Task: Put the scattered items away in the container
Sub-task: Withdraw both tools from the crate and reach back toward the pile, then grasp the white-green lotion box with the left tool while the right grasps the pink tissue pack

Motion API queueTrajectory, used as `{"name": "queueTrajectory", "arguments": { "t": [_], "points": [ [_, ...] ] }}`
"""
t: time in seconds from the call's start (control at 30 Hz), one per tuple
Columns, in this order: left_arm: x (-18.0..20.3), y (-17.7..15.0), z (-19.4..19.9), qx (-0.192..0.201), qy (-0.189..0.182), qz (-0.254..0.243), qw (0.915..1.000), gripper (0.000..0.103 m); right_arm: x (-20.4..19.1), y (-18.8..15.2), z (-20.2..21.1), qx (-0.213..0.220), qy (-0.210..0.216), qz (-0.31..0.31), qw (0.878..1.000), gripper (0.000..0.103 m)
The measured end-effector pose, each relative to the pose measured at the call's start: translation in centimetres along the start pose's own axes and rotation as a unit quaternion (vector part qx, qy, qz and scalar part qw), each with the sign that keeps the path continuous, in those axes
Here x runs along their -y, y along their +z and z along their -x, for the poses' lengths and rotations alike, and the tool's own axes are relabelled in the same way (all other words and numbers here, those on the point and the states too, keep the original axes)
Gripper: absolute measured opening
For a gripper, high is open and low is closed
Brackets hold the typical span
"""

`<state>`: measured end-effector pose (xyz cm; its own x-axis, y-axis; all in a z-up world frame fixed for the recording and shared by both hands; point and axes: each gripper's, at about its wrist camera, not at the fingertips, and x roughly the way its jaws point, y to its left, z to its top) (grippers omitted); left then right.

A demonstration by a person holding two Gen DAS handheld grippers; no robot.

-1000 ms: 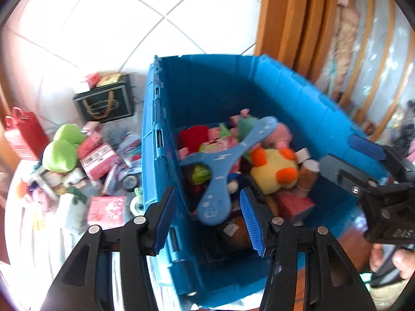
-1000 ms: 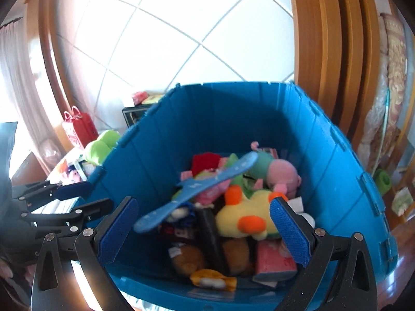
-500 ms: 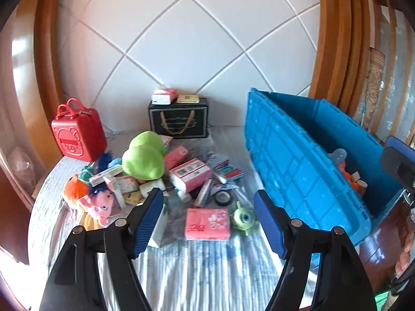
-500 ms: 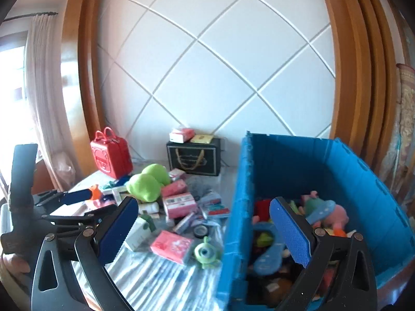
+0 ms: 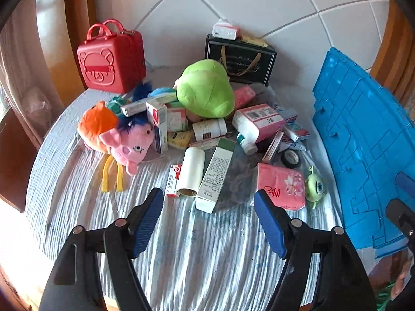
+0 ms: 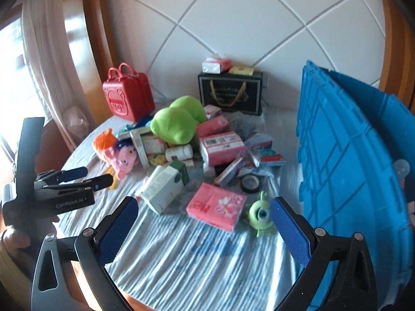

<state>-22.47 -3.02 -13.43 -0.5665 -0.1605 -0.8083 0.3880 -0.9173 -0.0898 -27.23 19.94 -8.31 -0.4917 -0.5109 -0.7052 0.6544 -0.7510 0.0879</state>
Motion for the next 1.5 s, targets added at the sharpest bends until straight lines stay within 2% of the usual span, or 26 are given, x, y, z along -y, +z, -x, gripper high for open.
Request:
{"name": "queueTrajectory", "arguments": {
  "t": [0.13,0.37,0.57,0.7,0.73,0.83,0.97,1.03,1.1,1.13,1.2,1.23,1.37,1.43,1.5],
  "points": [
    [0.2,-0.9,-4.4,-0.038,0.015,-0.003,0.9991,0.072,1.6,-1.6,-5.3,-0.040,0.019,-0.019,0.999,0.103],
    [0.7,-0.8,-9.3,-0.083,0.018,-0.022,0.9961,0.072,3.8,-4.1,-12.0,-0.108,0.014,-0.059,0.992,0.103],
    [1.1,1.2,-13.0,-0.103,0.002,-0.056,0.9931,0.072,6.0,-5.1,-14.1,-0.103,-0.036,-0.123,0.986,0.103],
    [1.2,2.2,-15.2,-0.111,-0.020,-0.080,0.9904,0.072,7.2,-5.7,-15.1,-0.084,-0.100,-0.162,0.978,0.103],
    [1.2,2.3,-15.9,-0.116,-0.026,-0.085,0.9893,0.072,7.4,-5.8,-15.4,-0.084,-0.113,-0.167,0.976,0.100],
    [1.1,2.7,-17.5,-0.127,-0.036,-0.099,0.9863,0.071,7.5,-5.7,-16.3,-0.092,-0.121,-0.182,0.971,0.070],
    [1.1,2.9,-19.0,-0.142,-0.051,-0.107,0.9828,0.070,6.1,-5.2,-17.1,-0.097,-0.076,-0.186,0.975,0.069],
    [1.4,2.9,-19.2,-0.136,-0.058,-0.117,0.9820,0.070,5.5,-4.9,-17.3,-0.095,-0.081,-0.182,0.975,0.069],
    [1.9,2.8,-19.4,-0.141,-0.066,-0.125,0.9799,0.056,5.4,-4.9,-17.6,-0.108,-0.111,-0.177,0.972,0.069],
    [2.2,2.6,-19.8,-0.151,-0.075,-0.130,0.9771,0.046,5.5,-5.0,-17.7,-0.115,-0.127,-0.175,0.969,0.069],
    [2.3,2.2,-20.8,-0.167,-0.070,-0.139,0.9736,0.046,6.0,-5.5,-17.7,-0.126,-0.156,-0.177,0.964,0.067],
    [2.2,1.9,-21.3,-0.173,-0.068,-0.138,0.9728,0.042,6.4,-5.9,-17.5,-0.128,-0.164,-0.185,0.961,0.067],
    [2.2,1.5,-21.8,-0.176,-0.063,-0.131,0.9735,0.035,8.6,-7.4,-17.5,-0.143,-0.194,-0.209,0.948,0.067],
    [2.1,1.6,-21.4,-0.176,-0.069,-0.122,0.9745,0.035,9.0,-7.8,-18.4,-0.161,-0.198,-0.204,0.945,0.067],
    [2.0,1.7,-20.4,-0.166,-0.066,-0.120,0.9766,0.035,8.4,-8.2,-19.3,-0.182,-0.169,-0.196,0.949,0.065]
  ]
}}
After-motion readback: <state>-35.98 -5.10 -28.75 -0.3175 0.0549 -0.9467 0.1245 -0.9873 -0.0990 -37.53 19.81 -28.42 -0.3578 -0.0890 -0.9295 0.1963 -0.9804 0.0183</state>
